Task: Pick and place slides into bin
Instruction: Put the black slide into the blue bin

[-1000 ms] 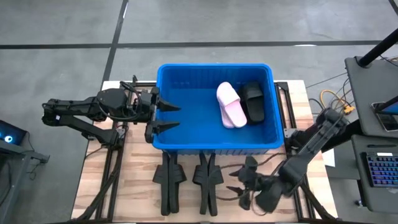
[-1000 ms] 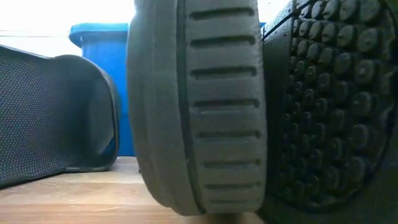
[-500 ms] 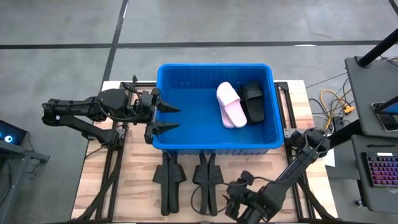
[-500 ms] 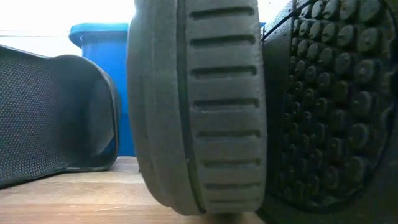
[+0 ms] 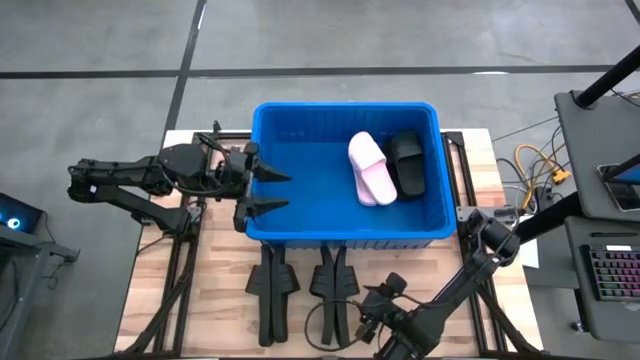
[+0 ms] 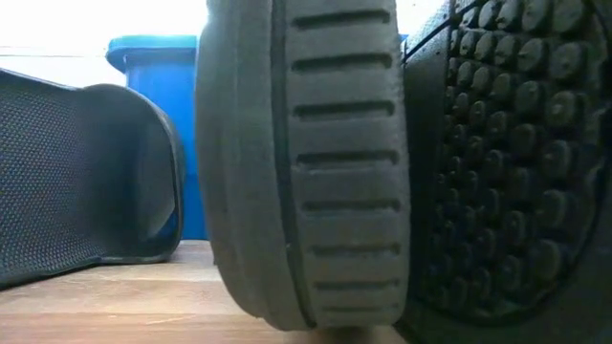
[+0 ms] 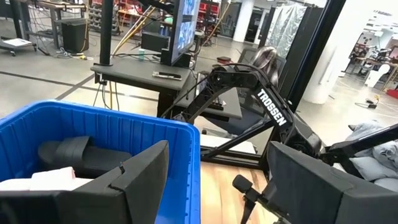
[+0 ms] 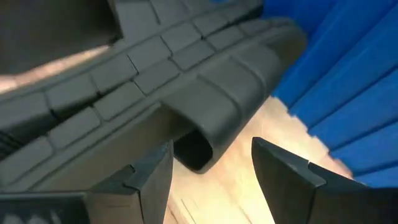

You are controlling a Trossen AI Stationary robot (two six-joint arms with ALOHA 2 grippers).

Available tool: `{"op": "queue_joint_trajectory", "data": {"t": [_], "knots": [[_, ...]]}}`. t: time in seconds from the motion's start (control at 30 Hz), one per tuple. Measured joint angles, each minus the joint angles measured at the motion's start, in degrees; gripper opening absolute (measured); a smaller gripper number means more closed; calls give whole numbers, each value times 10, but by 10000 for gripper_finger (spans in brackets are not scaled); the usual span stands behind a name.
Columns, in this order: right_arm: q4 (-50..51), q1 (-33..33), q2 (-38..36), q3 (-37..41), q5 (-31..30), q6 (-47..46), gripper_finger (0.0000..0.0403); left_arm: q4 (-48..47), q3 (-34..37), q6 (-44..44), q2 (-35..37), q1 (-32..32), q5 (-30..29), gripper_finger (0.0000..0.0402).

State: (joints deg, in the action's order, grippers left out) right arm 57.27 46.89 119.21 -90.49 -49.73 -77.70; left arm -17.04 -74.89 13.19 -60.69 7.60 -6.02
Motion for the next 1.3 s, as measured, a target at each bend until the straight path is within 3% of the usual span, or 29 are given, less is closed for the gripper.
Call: {"op": "queue_joint_trajectory", "data": {"t": [0.47,0.63,0.9,1.3], "knots": [[0,-23,29,21,2,-29,183,0,0,0,0,0,0,259],[-1,-24,29,27,2,-44,137,0,0,1,0,0,0,259],[0,-24,29,28,8,-44,21,0,0,1,0,0,0,259],[7,-23,21,28,23,-43,14,0,0,0,0,0,0,259]]}}
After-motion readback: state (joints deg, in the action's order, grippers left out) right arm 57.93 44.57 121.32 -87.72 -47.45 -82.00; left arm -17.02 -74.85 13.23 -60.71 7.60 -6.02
